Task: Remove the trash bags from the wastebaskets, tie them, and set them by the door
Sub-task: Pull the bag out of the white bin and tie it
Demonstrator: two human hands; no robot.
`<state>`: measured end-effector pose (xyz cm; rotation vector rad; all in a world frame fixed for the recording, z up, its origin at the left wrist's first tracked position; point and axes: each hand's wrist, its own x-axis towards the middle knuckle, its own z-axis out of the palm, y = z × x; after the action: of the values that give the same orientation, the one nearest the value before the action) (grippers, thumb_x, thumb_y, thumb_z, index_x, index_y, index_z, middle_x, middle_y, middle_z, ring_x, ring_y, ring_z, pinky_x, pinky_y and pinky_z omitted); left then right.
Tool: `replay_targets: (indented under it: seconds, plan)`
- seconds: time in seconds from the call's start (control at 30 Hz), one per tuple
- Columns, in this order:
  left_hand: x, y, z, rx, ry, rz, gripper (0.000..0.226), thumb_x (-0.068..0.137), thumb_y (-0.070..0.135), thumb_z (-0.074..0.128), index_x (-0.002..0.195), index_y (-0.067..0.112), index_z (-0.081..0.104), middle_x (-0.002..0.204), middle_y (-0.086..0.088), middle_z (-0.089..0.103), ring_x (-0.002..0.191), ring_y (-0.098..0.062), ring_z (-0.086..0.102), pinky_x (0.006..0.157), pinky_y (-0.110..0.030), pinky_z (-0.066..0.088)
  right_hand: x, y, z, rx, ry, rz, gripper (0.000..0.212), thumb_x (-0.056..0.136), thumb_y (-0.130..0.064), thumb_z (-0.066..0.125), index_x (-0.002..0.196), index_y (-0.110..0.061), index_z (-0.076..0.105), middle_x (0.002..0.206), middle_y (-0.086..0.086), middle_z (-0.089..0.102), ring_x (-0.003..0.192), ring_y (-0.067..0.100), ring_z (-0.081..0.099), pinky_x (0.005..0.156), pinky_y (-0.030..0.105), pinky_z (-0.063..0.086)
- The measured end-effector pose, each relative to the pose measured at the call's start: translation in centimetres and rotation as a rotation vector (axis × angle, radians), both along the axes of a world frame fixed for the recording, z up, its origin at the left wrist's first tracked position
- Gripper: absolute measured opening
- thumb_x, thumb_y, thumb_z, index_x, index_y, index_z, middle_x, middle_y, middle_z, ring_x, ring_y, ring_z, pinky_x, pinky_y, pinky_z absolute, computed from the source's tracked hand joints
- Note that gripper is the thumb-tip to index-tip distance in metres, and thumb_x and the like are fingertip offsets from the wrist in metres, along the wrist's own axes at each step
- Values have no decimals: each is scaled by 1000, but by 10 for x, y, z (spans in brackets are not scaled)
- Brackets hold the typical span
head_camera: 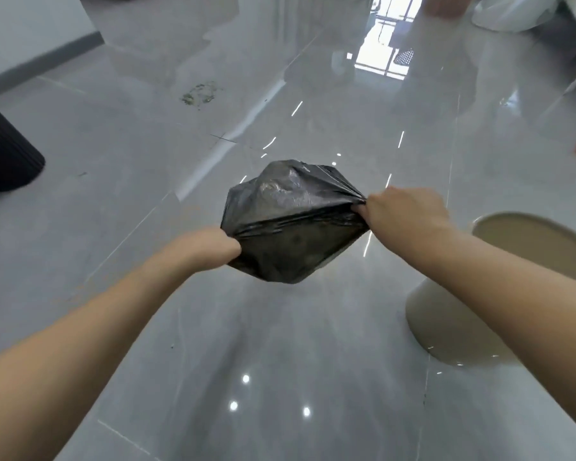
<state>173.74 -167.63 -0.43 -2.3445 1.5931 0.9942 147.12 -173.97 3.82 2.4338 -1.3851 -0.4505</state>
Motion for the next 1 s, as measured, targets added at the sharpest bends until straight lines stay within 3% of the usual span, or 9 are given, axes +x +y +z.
replay_targets:
  seconds: [0.1, 0.17, 0.27, 0.37, 0.53, 0.7, 0.77, 0.87, 1.0]
  plan:
    - [-26, 28, -30, 248, -110, -152, 48, 78, 54, 53, 112, 20, 55, 118, -5, 57, 104, -27, 54, 87, -32, 43, -14, 21, -49, 216, 25, -124, 36, 95, -15, 44, 120, -35, 59, 104, -1, 62, 99, 30, 63, 66, 32, 44]
    - [-39, 37, -58, 333, -22, -95, 52, 81, 54, 55, 118, 17, 56, 115, -6, 58, 100, -26, 56, 88, -32, 46, -19, 32, -81, 473, 8, -309, 33, 97, -23, 44, 127, -24, 58, 109, 6, 63, 99, 27, 63, 74, 33, 50]
    - [-52, 51, -93, 461, 320, 140, 36, 87, 39, 53, 93, 6, 66, 59, 0, 50, 52, -17, 37, 51, -24, 32, -37, 45, -109, 1103, -321, -854, 40, 99, -38, 44, 94, -6, 67, 49, -1, 47, 38, 11, 40, 39, 16, 31]
    - [-57, 61, -110, 485, 639, 318, 33, 95, 27, 45, 86, 7, 69, 50, 4, 27, 44, -11, 17, 44, -22, 13, -60, 57, -116, 1565, -764, -1169, 46, 99, -45, 39, 79, -10, 61, 42, -8, 21, 31, 6, 16, 32, 16, 14]
    - [-59, 48, -99, 415, 985, 385, 32, 100, 17, 37, 105, 4, 65, 53, 6, 23, 42, -7, 16, 38, -19, 13, -73, 54, -103, 1789, -1744, -1073, 35, 87, -38, 52, 62, -14, 56, 50, -9, 10, 37, 7, 7, 30, 16, 14]
    - [-60, 29, -69, 109, 1379, 457, 30, 82, -9, 32, 86, 4, 59, 68, -6, 48, 50, -14, 35, 45, -24, 33, -77, 40, -95, 2078, -2148, -667, 42, 98, -38, 40, 68, -15, 56, 50, -7, 18, 40, 10, 17, 35, 21, 26]
    - [-69, 25, -63, -5, 1265, 471, 29, 74, -13, 29, 67, 7, 49, 66, -11, 49, 47, -16, 37, 46, -26, 32, -77, 37, -97, 2249, -2234, -573, 38, 99, -35, 42, 68, -15, 51, 53, -5, 24, 44, 11, 22, 41, 23, 27]
    - [-84, 23, -68, -82, 584, 218, 27, 81, -5, 37, 60, 11, 41, 57, -10, 45, 42, -16, 37, 44, -24, 25, -73, 37, -108, 2331, -2338, -628, 42, 97, -39, 42, 60, -21, 38, 53, -3, 30, 45, 11, 24, 43, 25, 27]
    - [-103, 36, -74, -125, -60, -220, 13, 82, 23, 43, 83, 16, 53, 95, -12, 63, 76, -29, 49, 66, -32, 39, -62, 43, -117, 1753, -2613, -914, 54, 96, -43, 44, 49, -17, 42, 63, -6, 62, 31, 6, 18, 32, 19, 19]
